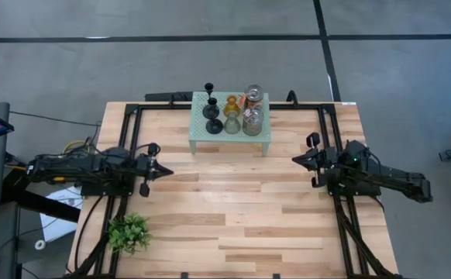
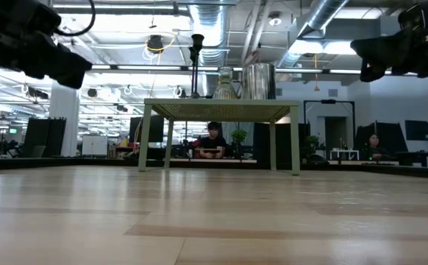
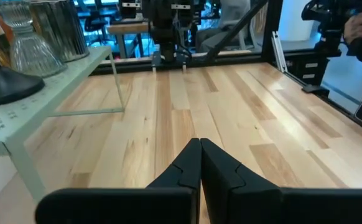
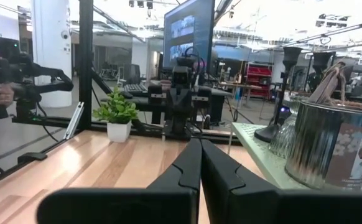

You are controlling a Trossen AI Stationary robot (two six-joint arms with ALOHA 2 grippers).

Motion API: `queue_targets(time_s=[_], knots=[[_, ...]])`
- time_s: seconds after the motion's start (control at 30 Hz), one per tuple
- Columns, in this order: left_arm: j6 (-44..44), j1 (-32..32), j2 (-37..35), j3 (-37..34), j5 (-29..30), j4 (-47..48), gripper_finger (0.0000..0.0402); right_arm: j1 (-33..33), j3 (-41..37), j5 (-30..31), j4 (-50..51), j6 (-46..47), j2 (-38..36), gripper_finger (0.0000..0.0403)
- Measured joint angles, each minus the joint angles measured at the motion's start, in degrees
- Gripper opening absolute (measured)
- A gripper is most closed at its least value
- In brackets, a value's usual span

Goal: Pick & Place candle stick holders
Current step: Return to Home Position

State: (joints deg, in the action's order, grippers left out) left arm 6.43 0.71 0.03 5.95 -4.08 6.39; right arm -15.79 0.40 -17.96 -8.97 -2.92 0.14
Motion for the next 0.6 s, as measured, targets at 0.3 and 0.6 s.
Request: queue_targets(time_s=[0.3, 0.6], knots=[[0.1, 0.0, 0.1, -5.7, -3.7, -9.1, 0.0007, 0.0, 0.0, 0.0, 0.0, 0.0, 0.0, 0.0], [-3.1, 0.0, 0.1, -5.7, 2.3, -9.5, 0.0007, 0.0, 0.0, 0.1, 5.6, -0.1, 0.0, 0.0]])
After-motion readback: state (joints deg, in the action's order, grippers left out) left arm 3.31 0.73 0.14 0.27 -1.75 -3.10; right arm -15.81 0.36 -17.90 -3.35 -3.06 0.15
